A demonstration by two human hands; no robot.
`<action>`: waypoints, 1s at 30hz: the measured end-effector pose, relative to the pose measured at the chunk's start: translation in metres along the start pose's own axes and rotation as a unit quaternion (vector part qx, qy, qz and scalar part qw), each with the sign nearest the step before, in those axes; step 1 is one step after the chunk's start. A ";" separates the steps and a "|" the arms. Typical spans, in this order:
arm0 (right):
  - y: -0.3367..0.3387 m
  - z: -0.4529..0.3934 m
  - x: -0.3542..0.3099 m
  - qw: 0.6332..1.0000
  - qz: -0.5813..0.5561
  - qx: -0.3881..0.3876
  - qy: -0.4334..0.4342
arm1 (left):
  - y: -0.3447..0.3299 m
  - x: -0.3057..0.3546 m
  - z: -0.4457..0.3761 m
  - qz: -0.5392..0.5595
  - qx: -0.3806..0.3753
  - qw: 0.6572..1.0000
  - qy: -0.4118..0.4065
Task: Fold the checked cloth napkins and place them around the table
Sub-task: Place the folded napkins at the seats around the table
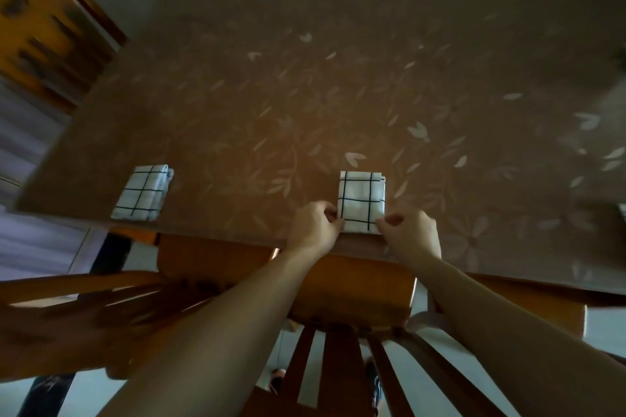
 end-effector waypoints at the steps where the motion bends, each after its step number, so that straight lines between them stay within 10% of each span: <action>1: -0.001 0.000 0.000 1.000 0.000 0.002 0.001 | 0.000 -0.001 -0.001 0.000 0.000 1.000 -0.001; 30: -0.015 0.024 -0.015 1.000 0.003 -0.028 0.006 | 0.030 -0.021 0.015 -0.041 0.029 0.997 -0.064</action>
Point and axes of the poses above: each hand's wrist, its own z-axis away from the middle knuckle, its own y-axis out of the back of the hand, x = y × z, the point moved 10 cm from there along -z, towards the middle knuckle, and after that the axes turned 13 degrees about y, right-handed, at the moved point
